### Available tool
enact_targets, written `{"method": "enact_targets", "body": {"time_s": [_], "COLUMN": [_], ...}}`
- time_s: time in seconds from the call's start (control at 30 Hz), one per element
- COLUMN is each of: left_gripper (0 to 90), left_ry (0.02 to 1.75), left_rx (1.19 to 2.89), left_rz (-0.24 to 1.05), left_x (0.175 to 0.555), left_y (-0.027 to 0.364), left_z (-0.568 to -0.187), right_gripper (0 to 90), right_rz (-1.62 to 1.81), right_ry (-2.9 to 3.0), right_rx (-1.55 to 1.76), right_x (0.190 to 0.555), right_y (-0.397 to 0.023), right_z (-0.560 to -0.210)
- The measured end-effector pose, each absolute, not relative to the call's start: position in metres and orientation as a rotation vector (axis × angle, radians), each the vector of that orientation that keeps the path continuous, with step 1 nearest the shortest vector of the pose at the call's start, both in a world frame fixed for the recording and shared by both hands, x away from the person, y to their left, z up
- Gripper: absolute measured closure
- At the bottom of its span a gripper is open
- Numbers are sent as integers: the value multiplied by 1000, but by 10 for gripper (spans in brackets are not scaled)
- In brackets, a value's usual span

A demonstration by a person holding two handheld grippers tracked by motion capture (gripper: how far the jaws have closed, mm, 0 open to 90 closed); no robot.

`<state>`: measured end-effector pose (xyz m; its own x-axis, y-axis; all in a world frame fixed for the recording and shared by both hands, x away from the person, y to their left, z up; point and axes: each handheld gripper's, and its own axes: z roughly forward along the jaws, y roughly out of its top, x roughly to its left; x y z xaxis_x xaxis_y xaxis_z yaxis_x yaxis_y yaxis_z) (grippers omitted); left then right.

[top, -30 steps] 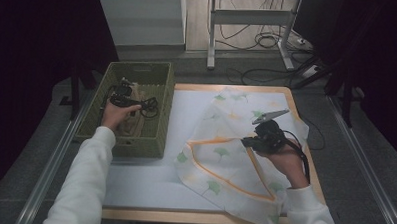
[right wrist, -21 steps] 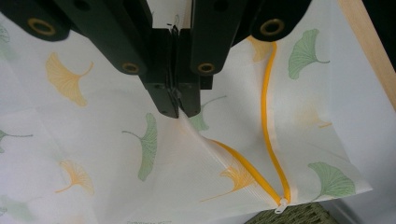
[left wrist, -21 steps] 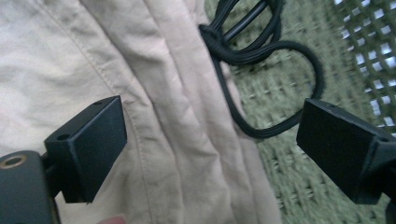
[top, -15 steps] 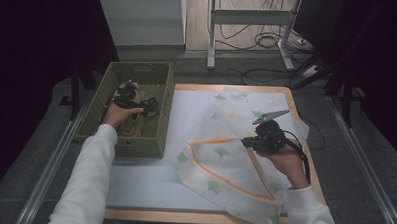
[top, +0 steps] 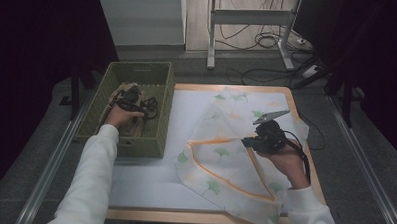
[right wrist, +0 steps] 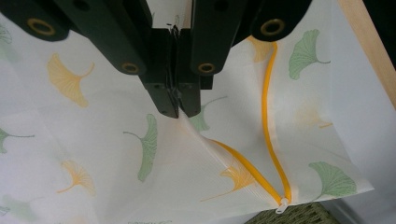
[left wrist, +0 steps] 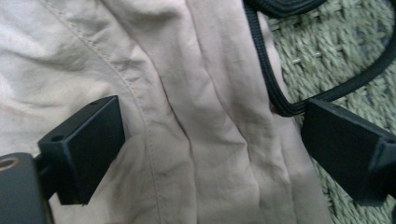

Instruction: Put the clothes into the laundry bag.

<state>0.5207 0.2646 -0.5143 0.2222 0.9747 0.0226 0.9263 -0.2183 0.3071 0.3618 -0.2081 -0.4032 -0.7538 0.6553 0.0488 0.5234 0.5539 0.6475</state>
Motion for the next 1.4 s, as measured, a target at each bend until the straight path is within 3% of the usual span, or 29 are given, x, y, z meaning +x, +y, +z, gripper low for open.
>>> {"method": "enact_targets", "body": {"time_s": [0.33,0.43,0.63,0.73,0.9,1.17,1.4], "left_gripper": [224,325,389,489,545,724,775], "left_ry": [1879,1899,1880,1903,1915,1951,1959], "left_rx": [2218,2209,2215,2174,2171,2113,2080], "left_rz": [308,324,325,320,315,272,281], "left_x": [520,519,518,517,518,519,518], "left_y": [274,277,276,282,283,289,291], "left_z": [-512,-511,-509,-508,-507,-504,-500], "right_gripper": [865,865,865,864,864,865,864], "right_rz": [982,982,984,984,983,980,982], "right_ry": [2587,2583,2580,2580,2582,2580,2578], "right_rx": [993,1000,1003,1002,1002,1004,1003], "right_x": [361,361,360,360,360,361,361], "right_y": [-210,-211,-212,-212,-212,-213,-213], "right_z": [-403,-403,-402,-403,-403,-403,-403]}}
